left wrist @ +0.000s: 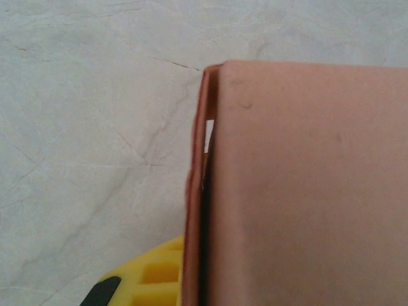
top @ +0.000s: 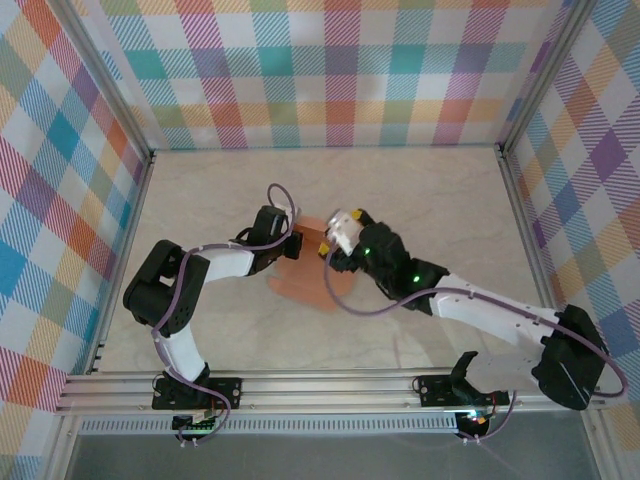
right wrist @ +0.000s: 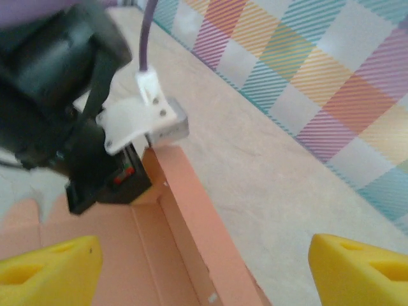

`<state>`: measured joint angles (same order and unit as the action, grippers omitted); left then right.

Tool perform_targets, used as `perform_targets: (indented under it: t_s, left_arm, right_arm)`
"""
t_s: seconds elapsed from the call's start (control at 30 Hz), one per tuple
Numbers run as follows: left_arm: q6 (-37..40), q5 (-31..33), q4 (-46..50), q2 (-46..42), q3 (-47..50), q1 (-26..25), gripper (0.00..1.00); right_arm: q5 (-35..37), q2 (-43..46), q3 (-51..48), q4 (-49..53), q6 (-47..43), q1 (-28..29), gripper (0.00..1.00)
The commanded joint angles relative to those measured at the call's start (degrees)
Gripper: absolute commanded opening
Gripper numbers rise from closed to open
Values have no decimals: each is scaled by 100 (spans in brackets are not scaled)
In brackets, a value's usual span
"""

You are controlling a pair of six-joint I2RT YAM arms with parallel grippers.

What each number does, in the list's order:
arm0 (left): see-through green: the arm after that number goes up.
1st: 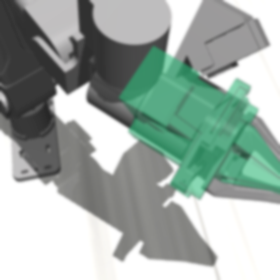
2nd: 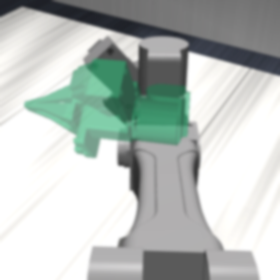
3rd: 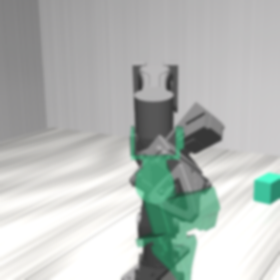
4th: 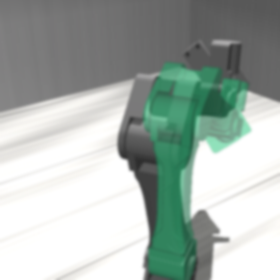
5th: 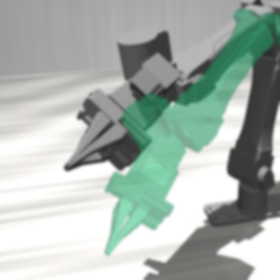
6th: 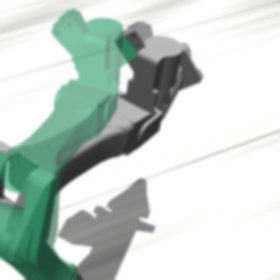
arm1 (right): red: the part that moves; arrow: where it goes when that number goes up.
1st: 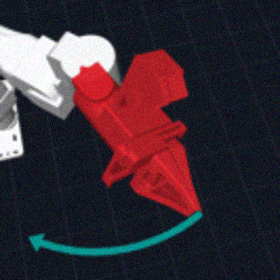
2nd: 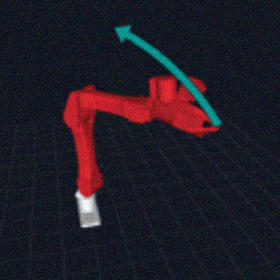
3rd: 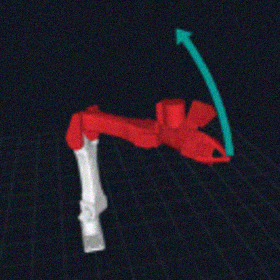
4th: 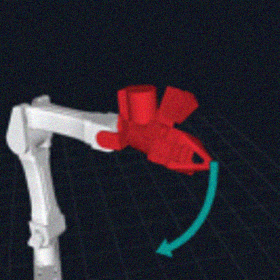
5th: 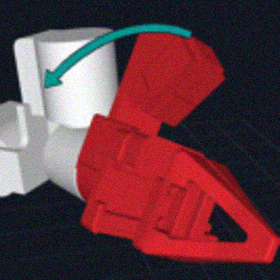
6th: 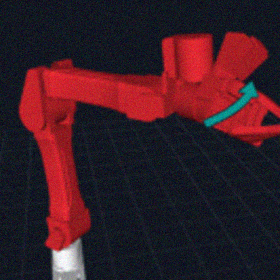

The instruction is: Fold the paper box

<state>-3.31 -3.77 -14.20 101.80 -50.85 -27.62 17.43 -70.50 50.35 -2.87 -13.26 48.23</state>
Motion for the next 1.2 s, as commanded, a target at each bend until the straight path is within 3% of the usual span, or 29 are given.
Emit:
perform_targets:
  t_s: [0.0,0.17,0.33,0.43,0.67,1.17]
  left_arm:
    - [424,60,428,-189,-57,-162,5]
    - [682,30,405,-204,-77,-326,7]
    - [731,-280,397,-162,-160,-446,7]
    - [697,-570,337,-117,-210,-511,9]
    - [665,-470,160,42,-240,-735,10]
    - [560,-493,-196,340,-151,-816,13]
  right_arm:
    - [-2109,-112,584,1042,2661,-1285,85]
    - [-3857,-1018,1463,1647,3974,-2522,85]
    - [-5323,-2186,2222,1904,4166,-2943,84]
    - [-5564,-2598,2273,1634,4021,-2951,82]
    - [-6508,-3586,2561,1414,3998,-2933,79]
    - [-6988,-4704,2907,1692,3917,-2659,65]
